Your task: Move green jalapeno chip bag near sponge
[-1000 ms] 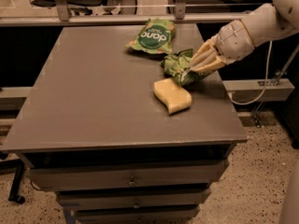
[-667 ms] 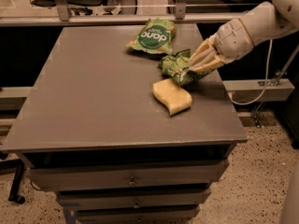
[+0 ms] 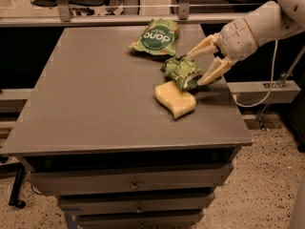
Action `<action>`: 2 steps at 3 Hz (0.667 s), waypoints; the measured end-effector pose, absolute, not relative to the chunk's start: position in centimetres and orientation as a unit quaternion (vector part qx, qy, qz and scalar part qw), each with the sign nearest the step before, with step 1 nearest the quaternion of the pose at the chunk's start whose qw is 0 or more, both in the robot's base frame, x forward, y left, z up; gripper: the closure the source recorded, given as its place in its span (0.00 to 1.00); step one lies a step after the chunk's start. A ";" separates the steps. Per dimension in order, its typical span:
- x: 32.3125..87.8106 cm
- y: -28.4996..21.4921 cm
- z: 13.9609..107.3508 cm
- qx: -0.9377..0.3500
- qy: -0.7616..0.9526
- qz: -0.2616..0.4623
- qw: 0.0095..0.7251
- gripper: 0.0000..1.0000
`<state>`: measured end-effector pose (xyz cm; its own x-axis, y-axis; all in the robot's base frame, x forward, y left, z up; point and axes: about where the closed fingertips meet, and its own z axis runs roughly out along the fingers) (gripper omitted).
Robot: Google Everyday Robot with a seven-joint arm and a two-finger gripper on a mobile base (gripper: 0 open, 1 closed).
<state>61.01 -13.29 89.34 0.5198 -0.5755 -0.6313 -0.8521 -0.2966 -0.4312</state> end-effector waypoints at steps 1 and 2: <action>60.8 -13.2 89.9 -0.776 0.456 0.177 0.398 0.00; 60.0 -14.9 92.7 -0.749 0.474 0.157 0.436 0.00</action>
Offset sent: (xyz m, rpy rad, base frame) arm -0.0259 -0.0538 0.0759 0.1568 -0.1279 -0.2340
